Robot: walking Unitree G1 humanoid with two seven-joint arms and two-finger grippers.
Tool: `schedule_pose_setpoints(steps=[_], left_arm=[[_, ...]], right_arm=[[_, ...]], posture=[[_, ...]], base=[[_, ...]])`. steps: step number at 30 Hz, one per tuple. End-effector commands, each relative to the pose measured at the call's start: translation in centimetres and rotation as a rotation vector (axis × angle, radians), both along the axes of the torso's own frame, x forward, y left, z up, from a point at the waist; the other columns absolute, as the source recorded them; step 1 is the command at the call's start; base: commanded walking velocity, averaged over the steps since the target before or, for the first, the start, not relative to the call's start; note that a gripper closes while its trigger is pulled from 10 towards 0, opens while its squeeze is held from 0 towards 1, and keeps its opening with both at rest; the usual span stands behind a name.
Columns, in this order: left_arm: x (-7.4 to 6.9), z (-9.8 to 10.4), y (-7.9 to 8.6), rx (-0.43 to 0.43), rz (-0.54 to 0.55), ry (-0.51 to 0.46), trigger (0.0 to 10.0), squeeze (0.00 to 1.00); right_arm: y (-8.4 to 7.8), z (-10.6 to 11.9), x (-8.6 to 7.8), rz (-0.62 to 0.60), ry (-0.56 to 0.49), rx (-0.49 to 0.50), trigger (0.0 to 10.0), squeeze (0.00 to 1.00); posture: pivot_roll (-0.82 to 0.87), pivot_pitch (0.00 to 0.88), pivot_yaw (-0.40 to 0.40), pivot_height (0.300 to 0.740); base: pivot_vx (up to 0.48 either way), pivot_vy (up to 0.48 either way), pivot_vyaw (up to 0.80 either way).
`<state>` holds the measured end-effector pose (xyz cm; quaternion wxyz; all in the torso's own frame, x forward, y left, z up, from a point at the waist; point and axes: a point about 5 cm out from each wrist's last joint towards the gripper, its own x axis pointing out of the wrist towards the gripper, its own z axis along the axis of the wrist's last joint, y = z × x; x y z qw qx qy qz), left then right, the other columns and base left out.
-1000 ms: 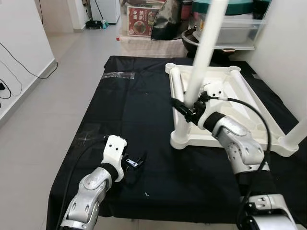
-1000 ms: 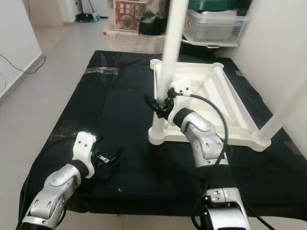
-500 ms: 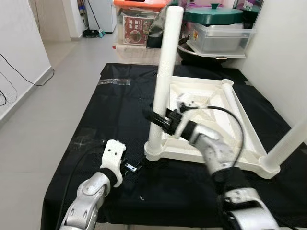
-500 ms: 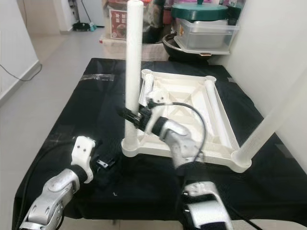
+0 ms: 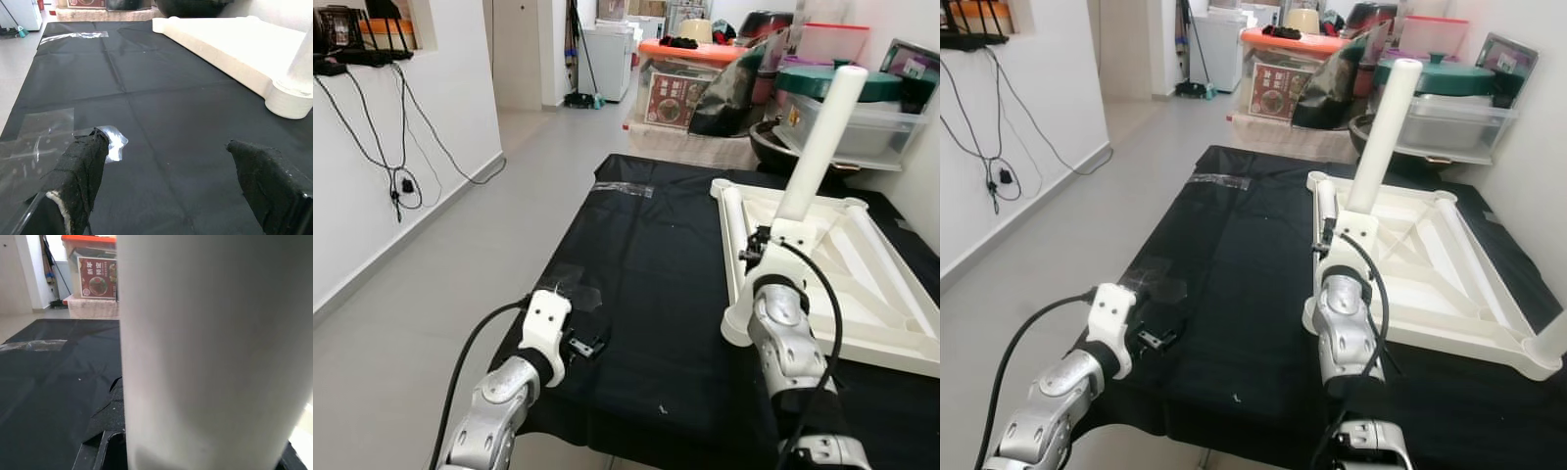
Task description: Building children table
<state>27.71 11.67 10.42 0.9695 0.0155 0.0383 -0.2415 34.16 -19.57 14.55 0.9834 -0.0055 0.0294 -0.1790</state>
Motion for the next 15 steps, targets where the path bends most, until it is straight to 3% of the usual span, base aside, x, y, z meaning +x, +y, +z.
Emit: schedule_pose_setpoints(steps=[1, 2, 3, 5, 6, 7, 8, 9, 10, 11, 13, 14, 15], left_arm=[[0.0, -0.4, -0.1, 0.006, -0.009, 0.014, 10.0, 0.00], [0.0, -0.4, -0.1, 0.006, -0.009, 0.014, 10.0, 0.00], [0.1, -0.3, 0.0, 0.007, -0.007, 0.012, 10.0, 0.00], [0.2, -0.1, 0.0, 0.007, -0.009, 0.008, 10.0, 0.00], [0.2, -0.1, 0.0, 0.007, -0.010, 0.007, 10.0, 0.00], [0.2, -0.1, 0.0, 0.007, -0.010, 0.007, 10.0, 0.00], [0.2, -0.1, 0.0, 0.007, -0.011, 0.008, 10.0, 0.00], [0.2, -0.1, 0.0, 0.007, -0.011, 0.008, 10.0, 0.00], [0.2, -0.1, 0.0, 0.007, -0.012, 0.007, 10.0, 0.00], [0.2, -0.1, 0.0, 0.007, -0.012, 0.007, 10.0, 0.00], [0.3, 0.0, 0.0, 0.011, -0.017, 0.004, 10.0, 0.00], [0.3, 0.0, 0.0, 0.011, -0.017, 0.004, 10.0, 0.00], [0.5, 0.1, 0.0, 0.011, -0.017, 0.000, 10.0, 0.00]], right_arm=[[-0.8, -5.6, -1.9, -0.013, 0.267, -0.007, 10.0, 0.00], [-0.8, -5.6, -1.9, -0.013, 0.267, -0.007, 10.0, 0.00], [0.9, -2.9, -0.3, 0.160, 0.120, 0.073, 10.0, 1.00], [3.4, 2.0, 2.1, 0.434, -0.079, 0.198, 10.0, 1.00], [4.1, 3.6, 2.5, 0.517, -0.130, 0.214, 10.0, 1.00], [4.1, 3.6, 2.5, 0.517, -0.130, 0.214, 10.0, 1.00], [4.3, 4.3, 2.7, 0.564, -0.145, 0.214, 10.0, 0.49], [4.3, 4.3, 2.7, 0.564, -0.145, 0.214, 10.0, 0.49], [4.7, 5.3, 2.8, 0.695, -0.176, 0.228, 10.0, 0.00], [4.7, 5.3, 2.8, 0.695, -0.176, 0.228, 10.0, 0.00], [6.1, 5.8, 2.2, 1.000, -0.169, 0.188, 10.0, 0.00], [6.1, 5.8, 2.2, 1.000, -0.169, 0.188, 10.0, 0.00], [7.0, 5.3, 1.7, 1.136, -0.136, 0.156, 10.0, 0.00]], posture=[[0.01, 0.000, -0.059, 0.740], [0.01, 0.000, -0.059, 0.740], [0.01, 0.000, -0.053, 0.740], [0.02, 0.000, -0.053, 0.740], [0.02, 0.000, -0.051, 0.740], [0.02, 0.000, -0.051, 0.740], [0.02, 0.000, -0.051, 0.740], [0.02, 0.000, -0.051, 0.740], [0.02, 0.000, -0.047, 0.740], [0.02, 0.000, -0.047, 0.740], [0.02, 0.000, -0.048, 0.740], [0.02, 0.000, -0.048, 0.740], [0.03, 0.000, -0.056, 0.740]], base=[[0.000, 0.000, 0.00], [0.000, 0.000, 0.00], [0.000, 0.000, 0.00], [0.000, 0.000, 0.00], [0.000, 0.000, 0.00], [0.000, 0.000, 0.00], [0.000, 0.000, 0.00], [0.000, 0.000, 0.00], [0.000, 0.000, 0.00], [0.000, 0.000, 0.00], [0.000, 0.000, 0.00], [0.000, 0.000, 0.00], [0.000, 0.000, 0.00]])
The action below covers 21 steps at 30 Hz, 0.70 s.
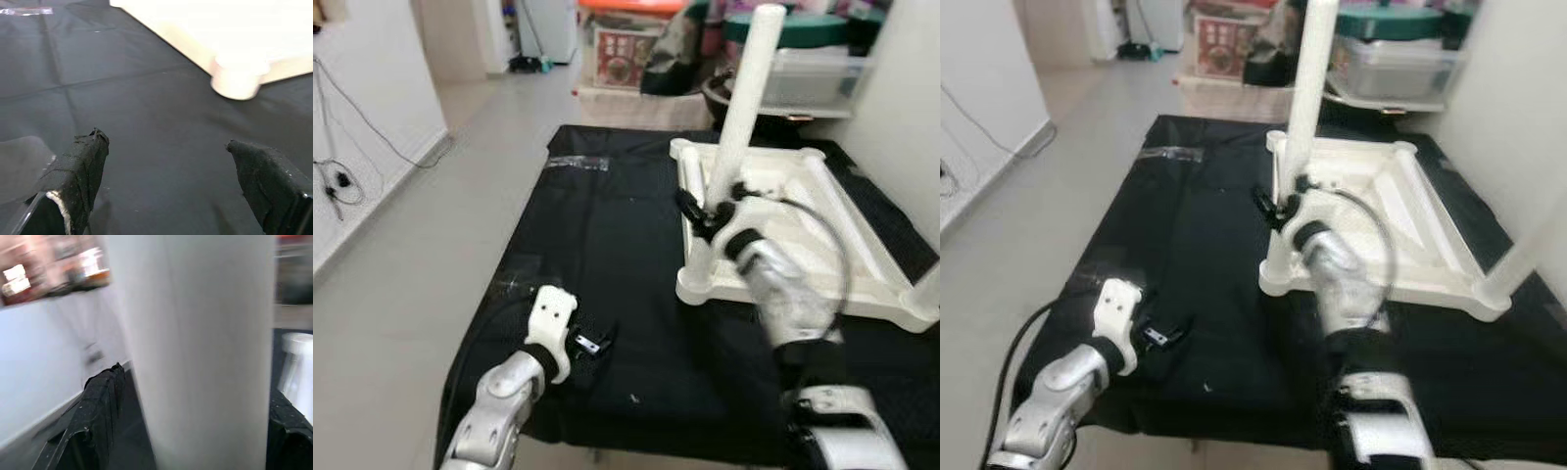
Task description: Building children table
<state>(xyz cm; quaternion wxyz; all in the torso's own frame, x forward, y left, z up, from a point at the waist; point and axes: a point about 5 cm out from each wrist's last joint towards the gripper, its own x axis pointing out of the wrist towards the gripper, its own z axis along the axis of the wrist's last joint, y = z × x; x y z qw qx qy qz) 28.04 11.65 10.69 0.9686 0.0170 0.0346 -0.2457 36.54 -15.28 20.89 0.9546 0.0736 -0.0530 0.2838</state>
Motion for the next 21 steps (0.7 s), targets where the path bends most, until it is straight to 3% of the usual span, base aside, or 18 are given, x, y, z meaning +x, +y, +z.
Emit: schedule_pose_setpoints(steps=[1, 3, 4, 5, 6, 7, 8, 9, 11, 12, 13, 14, 15, 16, 17, 18, 21], left_arm=[[0.2, -0.1, 0.1, 0.010, -0.007, 0.005, 10.0, 0.00], [0.2, 0.0, 0.1, 0.009, -0.004, 0.003, 10.0, 0.00], [0.1, 0.0, 0.1, 0.005, -0.001, 0.002, 10.0, 0.00], [0.1, 0.0, 0.1, 0.005, -0.001, 0.002, 10.0, 0.00], [-0.1, 0.0, 0.1, 0.004, 0.002, 0.002, 10.0, 0.00], [-0.2, -0.1, 0.2, 0.004, 0.003, 0.005, 10.0, 0.00], [-0.4, -0.2, 0.3, 0.006, 0.005, 0.008, 10.0, 0.00], [-0.4, -0.2, 0.3, 0.006, 0.005, 0.008, 10.0, 0.00], [-0.5, -0.3, 0.6, 0.011, 0.007, 0.013, 10.0, 0.00], [-0.5, -0.3, 0.6, 0.011, 0.007, 0.013, 10.0, 0.00], [-0.4, -0.3, 0.7, 0.012, 0.009, 0.014, 10.0, 0.00], [-0.4, -0.3, 0.6, 0.011, 0.010, 0.014, 10.0, 0.00], [-0.4, -0.3, 0.6, 0.011, 0.010, 0.014, 10.0, 0.00], [-0.4, -0.3, 0.6, 0.010, 0.010, 0.014, 10.0, 0.00], [-0.4, -0.3, 0.6, 0.010, 0.010, 0.014, 10.0, 0.00], [-0.5, -0.3, 0.5, 0.006, 0.008, 0.016, 10.0, 0.00], [-0.5, -0.4, 0.4, 0.005, 0.003, 0.020, 10.0, 0.00]], right_arm=[[3.2, -1.5, -1.0, 0.274, 0.030, -0.073, 10.0, 0.00], [4.0, -2.2, -1.4, 0.342, 0.042, -0.098, 10.0, 0.00], [4.7, -2.8, -1.6, 0.375, 0.049, -0.122, 4.8, 0.00], [4.7, -2.8, -1.6, 0.375, 0.049, -0.122, 4.8, 0.00], [5.2, -3.5, -1.5, 0.378, 0.060, -0.144, 1.5, 0.00], [5.3, -3.8, -0.8, 0.296, 0.081, -0.140, 0.0, 0.00], [4.7, -4.0, 0.5, 0.082, 0.098, -0.145, 0.0, 0.00], [4.7, -4.0, 0.5, 0.082, 0.098, -0.145, 0.0, 0.00], [2.9, -4.6, 2.0, -0.280, 0.180, -0.131, 0.0, 0.00], [2.9, -4.6, 2.0, -0.280, 0.180, -0.131, 0.0, 0.00], [-0.3, -5.9, 1.8, -0.617, 0.285, -0.137, 0.0, 0.00], [-2.9, -7.1, 0.6, -0.847, 0.332, -0.168, 0.0, 0.00], [-2.9, -7.1, 0.6, -0.847, 0.332, -0.168, 0.0, 0.00], [-4.6, -7.8, -0.6, -0.995, 0.352, -0.196, 0.0, 0.00], [-4.6, -7.8, -0.6, -0.995, 0.352, -0.196, 0.0, 0.00], [-5.4, -8.3, -2.0, -1.065, 0.358, -0.210, 0.0, 0.00], [-5.4, -8.6, -3.2, -1.063, 0.357, -0.215, 0.0, 0.00]], posture=[[0.03, 0.000, -0.056, 0.740], [0.04, 0.000, -0.060, 0.740], [0.05, 0.000, -0.064, 0.740], [0.05, 0.000, -0.064, 0.740], [0.05, 0.000, -0.064, 0.740], [0.05, 0.000, -0.065, 0.740], [0.05, 0.000, -0.065, 0.740], [0.05, 0.000, -0.065, 0.740], [0.05, 0.000, -0.066, 0.740], [0.05, 0.000, -0.066, 0.740], [0.04, 0.000, -0.065, 0.740], [0.04, 0.000, -0.063, 0.740], [0.04, 0.000, -0.063, 0.740], [0.04, 0.000, -0.062, 0.740], [0.04, 0.000, -0.062, 0.740], [0.03, 0.000, -0.051, 0.740], [0.01, 0.000, -0.042, 0.740]], base=[[0.000, 0.000, 0.00], [0.000, 0.000, 0.00], [0.000, 0.000, 0.00], [0.000, 0.000, 0.00], [0.000, 0.000, 0.00], [0.000, 0.000, 0.00], [0.000, 0.000, 0.00], [0.000, 0.000, 0.00], [0.000, 0.000, 0.00], [0.000, 0.000, 0.00], [0.000, 0.000, 0.00], [0.000, 0.000, 0.00], [0.000, 0.000, 0.00], [0.000, 0.000, 0.00], [0.000, 0.000, 0.00], [0.000, 0.000, 0.00], [0.000, 0.000, 0.00]])
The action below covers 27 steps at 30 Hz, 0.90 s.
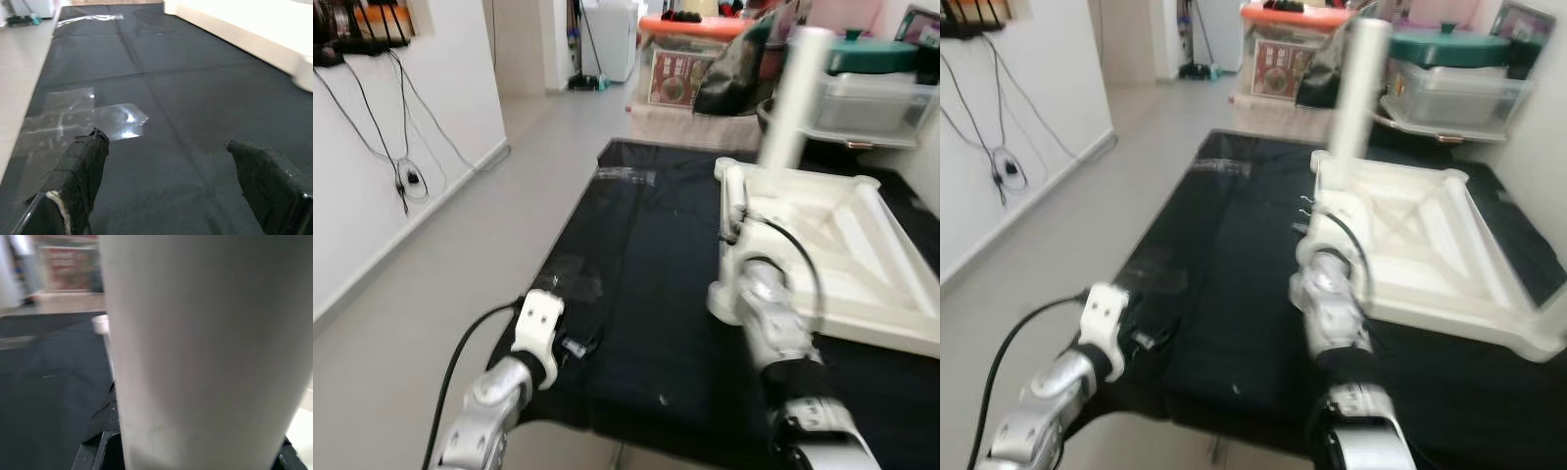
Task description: Building children table
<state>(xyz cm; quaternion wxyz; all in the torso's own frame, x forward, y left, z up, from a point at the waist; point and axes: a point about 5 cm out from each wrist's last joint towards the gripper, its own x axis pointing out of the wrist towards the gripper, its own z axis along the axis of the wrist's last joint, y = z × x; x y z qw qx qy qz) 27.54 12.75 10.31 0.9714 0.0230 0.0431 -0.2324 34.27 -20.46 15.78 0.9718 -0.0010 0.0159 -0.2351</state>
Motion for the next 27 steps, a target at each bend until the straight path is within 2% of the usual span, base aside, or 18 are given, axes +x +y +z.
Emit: schedule_pose_setpoints(steps=[1, 2, 3, 4, 5, 6, 7, 8, 9, 11, 13, 14, 17, 18, 19, 20, 23, 27], left_arm=[[-0.1, -0.1, -0.8, -0.012, -0.033, 0.013, 10.0, 0.00], [-0.1, -0.1, -0.8, -0.012, -0.033, 0.013, 10.0, 0.00], [-0.1, -0.1, -0.9, -0.011, -0.043, 0.016, 10.0, 0.00], [-0.1, -0.1, -0.9, -0.011, -0.043, 0.016, 10.0, 0.00], [0.1, -0.1, -1.0, -0.008, -0.052, 0.017, 10.0, 0.00], [0.3, 0.0, -1.1, -0.005, -0.058, 0.014, 10.0, 0.00], [0.3, 0.0, -1.1, -0.005, -0.058, 0.014, 10.0, 0.00], [0.5, 0.2, -1.2, -0.005, -0.059, 0.008, 10.0, 0.00], [0.5, 0.2, -1.2, -0.005, -0.059, 0.008, 10.0, 0.00], [0.5, 0.4, -1.0, -0.009, -0.053, 0.000, 10.0, 0.00], [0.5, 0.4, -1.0, -0.009, -0.053, 0.000, 10.0, 0.00], [0.4, 0.3, -0.9, -0.008, -0.048, 0.001, 10.0, 0.00], [0.0, 0.0, -0.7, -0.006, -0.042, 0.008, 10.0, 0.00], [0.0, -0.1, -0.7, -0.005, -0.038, 0.010, 10.0, 0.00], [0.0, -0.1, -0.7, -0.005, -0.038, 0.010, 10.0, 0.00], [-0.1, 0.0, -0.7, -0.007, -0.033, 0.009, 10.0, 0.00], [-0.1, 0.0, -0.6, -0.009, -0.029, 0.008, 10.0, 0.00], [-0.3, -0.1, -0.6, -0.011, -0.025, 0.011, 10.0, 0.00]], right_arm=[[0.0, -3.5, -1.9, -0.017, 0.190, 0.014, 2.9, 0.00], [0.0, -3.5, -1.9, -0.017, 0.190, 0.014, 2.9, 0.00], [0.4, -3.1, -2.6, 0.014, 0.178, -0.008, 10.0, 0.00], [0.4, -3.1, -2.6, 0.014, 0.178, -0.008, 10.0, 0.00], [1.6, -2.4, -2.9, 0.103, 0.152, -0.047, 10.0, 0.00], [3.1, -1.6, -2.8, 0.200, 0.081, -0.025, 10.0, 0.00], [3.1, -1.6, -2.8, 0.200, 0.081, -0.025, 10.0, 0.00], [4.3, -0.5, -2.6, 0.283, 0.004, -0.008, 10.0, 1.00], [4.3, -0.5, -2.6, 0.283, 0.004, -0.008, 10.0, 1.00], [5.8, 1.8, -1.3, 0.420, -0.085, 0.019, 10.0, 1.00], [5.8, 1.8, -1.3, 0.420, -0.085, 0.019, 10.0, 1.00], [6.0, 2.5, -0.6, 0.459, -0.097, 0.017, 10.0, 0.00], [5.4, 4.1, 0.2, 0.496, -0.136, -0.002, 10.0, 0.08], [5.2, 4.5, 0.3, 0.512, -0.134, -0.010, 10.0, 0.76], [5.2, 4.5, 0.3, 0.512, -0.134, -0.010, 10.0, 0.76], [4.9, 5.1, 0.2, 0.507, -0.146, -0.016, 10.0, 1.00], [4.7, 5.3, 0.1, 0.503, -0.151, -0.019, 10.0, 1.00], [4.7, 5.0, -1.4, 0.471, -0.160, -0.055, 10.0, 1.00]], posture=[[0.00, 0.000, -0.032, 0.740], [0.00, 0.000, -0.032, 0.740], [-0.01, 0.000, -0.023, 0.740], [-0.01, 0.000, -0.023, 0.740], [-0.01, 0.000, -0.019, 0.740], [-0.01, 0.000, -0.021, 0.740], [-0.01, 0.000, -0.021, 0.740], [-0.01, 0.000, -0.026, 0.740], [-0.01, 0.000, -0.026, 0.740], [0.00, 0.000, -0.032, 0.740], [0.00, 0.000, -0.032, 0.740], [0.00, 0.000, -0.034, 0.740], [0.01, 0.000, -0.045, 0.740], [0.01, 0.000, -0.050, 0.740], [0.01, 0.000, -0.050, 0.740], [0.02, 0.000, -0.056, 0.740], [0.02, 0.000, -0.056, 0.740], [0.01, 0.000, -0.058, 0.740]], base=[[0.000, 0.000, 0.00], [0.000, 0.000, 0.00], [0.000, 0.000, 0.00], [0.000, 0.000, 0.00], [0.000, 0.000, 0.00], [0.000, 0.000, 0.00], [0.000, 0.000, 0.00], [0.000, 0.000, 0.00], [0.000, 0.000, 0.00], [0.000, 0.000, 0.00], [0.000, 0.000, 0.00], [0.000, 0.000, 0.00], [0.000, 0.000, 0.00], [0.000, 0.000, 0.00], [0.000, 0.000, 0.00], [0.000, 0.000, 0.00], [0.000, 0.000, 0.00], [0.000, 0.000, 0.00]])
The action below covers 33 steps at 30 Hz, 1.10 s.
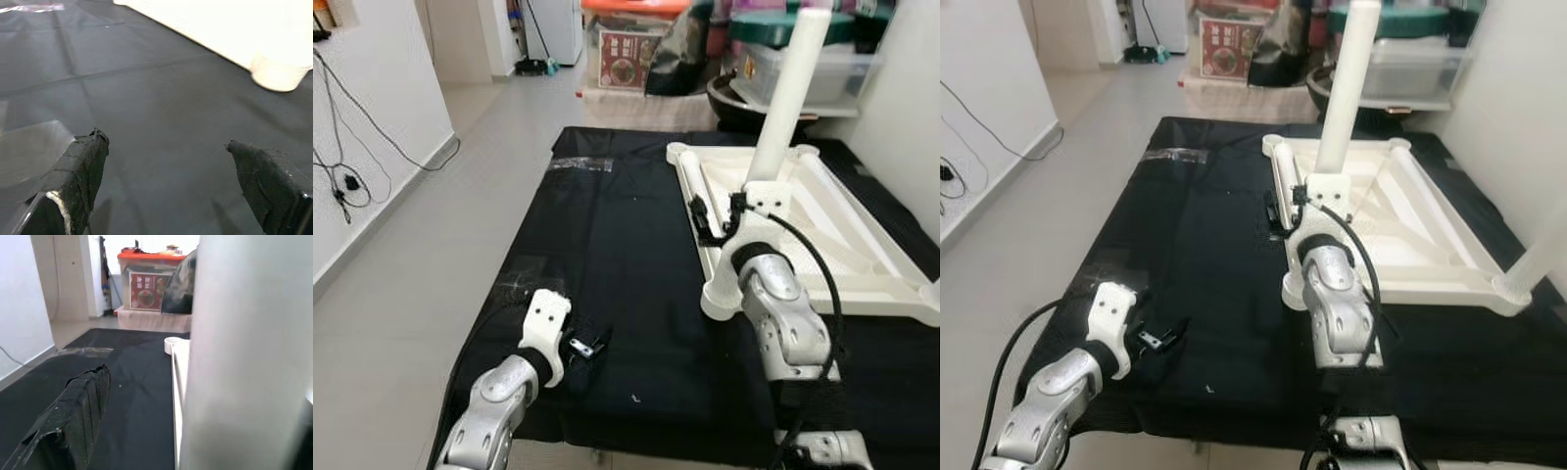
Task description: Building children table
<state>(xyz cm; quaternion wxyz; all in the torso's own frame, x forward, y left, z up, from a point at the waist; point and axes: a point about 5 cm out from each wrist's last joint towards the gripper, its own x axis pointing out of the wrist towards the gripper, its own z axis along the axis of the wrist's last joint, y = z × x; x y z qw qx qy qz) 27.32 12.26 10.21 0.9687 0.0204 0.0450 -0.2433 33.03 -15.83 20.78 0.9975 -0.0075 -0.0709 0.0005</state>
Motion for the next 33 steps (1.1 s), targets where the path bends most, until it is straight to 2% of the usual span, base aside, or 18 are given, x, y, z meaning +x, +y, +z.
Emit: schedule_pose_setpoints(steps=[1, 3, 5, 8, 10, 11, 12, 15, 16, 18, 20, 23, 25, 26, 27, 29, 31, 33], left_arm=[[-0.2, -0.1, -0.1, -0.006, -0.003, 0.007, 10.0, 0.00], [-0.3, -0.1, 0.3, -0.003, 0.005, 0.010, 10.0, 0.00], [-0.3, -0.1, 0.3, -0.003, 0.005, 0.010, 10.0, 0.00], [-0.8, -0.4, 0.7, 0.002, 0.015, 0.021, 10.0, 0.00], [-0.9, -0.5, 0.8, 0.003, 0.016, 0.024, 10.0, 0.00], [-1.4, -0.7, 0.8, 0.001, 0.018, 0.035, 10.0, 0.00], [-1.4, -0.7, 0.8, 0.001, 0.018, 0.035, 10.0, 0.00], [-1.8, -1.0, 0.7, -0.005, 0.022, 0.049, 10.0, 0.00], [-1.8, -1.0, 0.7, -0.005, 0.022, 0.049, 10.0, 0.00], [-1.8, -1.1, 0.7, -0.005, 0.023, 0.052, 10.0, 0.00], [-1.8, -1.1, 0.7, -0.005, 0.023, 0.052, 10.0, 0.00], [-1.5, -0.9, 0.4, 0.001, 0.017, 0.046, 10.0, 0.00], [-1.5, -0.9, 0.4, 0.001, 0.017, 0.046, 10.0, 0.00], [-1.5, -0.9, 0.4, 0.001, 0.016, 0.044, 10.0, 0.00], [-1.5, -0.9, 0.4, 0.001, 0.016, 0.044, 10.0, 0.00], [-1.3, -0.9, 0.2, 0.003, 0.012, 0.041, 10.0, 0.00], [-1.3, -0.9, 0.2, 0.003, 0.012, 0.041, 10.0, 0.00], [-0.7, -0.5, 0.1, 0.010, 0.002, 0.025, 10.0, 0.00]], right_arm=[[0.1, -0.1, -0.4, -0.005, 0.003, -0.015, 10.0, 1.00], [0.6, -1.3, -2.3, 0.005, 0.031, -0.027, 10.0, 1.00], [0.6, -1.3, -2.3, 0.005, 0.031, -0.027, 10.0, 1.00], [0.6, -2.5, -4.9, 0.038, 0.076, -0.035, 10.0, 1.00], [0.4, -2.6, -5.4, 0.048, 0.085, -0.033, 10.0, 1.00], [0.9, -2.8, -6.4, 0.177, 0.106, -0.035, 10.0, 1.00], [0.9, -2.8, -6.4, 0.177, 0.106, -0.035, 10.0, 1.00], [2.3, -3.4, -8.0, 0.484, 0.193, -0.050, 10.0, 1.00], [2.3, -3.4, -8.0, 0.484, 0.193, -0.050, 10.0, 1.00], [2.8, -3.7, -8.2, 0.592, 0.205, -0.076, 10.0, 1.00], [2.8, -3.7, -8.2, 0.592, 0.205, -0.076, 10.0, 1.00], [4.8, -3.2, -6.9, 0.659, 0.175, -0.081, 10.0, 1.00], [4.8, -3.2, -6.9, 0.659, 0.175, -0.081, 10.0, 1.00], [5.5, -3.1, -5.3, 0.573, 0.167, -0.063, 10.0, 1.00], [5.5, -3.1, -5.3, 0.573, 0.167, -0.063, 10.0, 1.00], [7.3, -3.0, -1.5, 0.354, 0.189, 0.011, 10.0, 0.98], [7.3, -3.0, -1.5, 0.354, 0.189, 0.011, 10.0, 0.98], [10.5, -2.2, 0.8, 0.306, 0.194, 0.067, 10.0, 0.96]], posture=[[0.01, 0.000, -0.058, 0.740], [0.00, 0.000, -0.056, 0.740], [0.00, 0.000, -0.056, 0.740], [-0.02, 0.000, -0.052, 0.740], [-0.02, 0.000, -0.051, 0.740], [-0.02, 0.000, -0.050, 0.740], [-0.02, 0.000, -0.050, 0.740], [-0.02, 0.000, -0.045, 0.740], [-0.02, 0.000, -0.045, 0.740], [-0.02, 0.000, -0.043, 0.740], [-0.02, 0.000, -0.043, 0.740], [0.00, 0.000, -0.049, 0.740], [0.00, 0.000, -0.049, 0.740], [0.01, 0.000, -0.048, 0.740], [0.01, 0.000, -0.048, 0.740], [0.03, 0.000, -0.043, 0.740], [0.03, 0.000, -0.043, 0.740], [0.06, 0.000, -0.047, 0.740]], base=[[0.000, 0.000, 0.00], [0.000, 0.000, 0.00], [0.000, 0.000, 0.00], [0.000, 0.000, 0.00], [0.000, 0.000, 0.00], [0.000, 0.000, 0.00], [0.000, 0.000, 0.00], [0.000, 0.000, 0.00], [0.000, 0.000, 0.00], [0.000, 0.000, 0.00], [0.000, 0.000, 0.00], [0.000, 0.000, 0.00], [0.000, 0.000, 0.00], [0.000, 0.000, 0.00], [0.000, 0.000, 0.00], [0.000, 0.000, 0.00], [0.000, 0.000, 0.00], [0.000, 0.000, 0.00]])
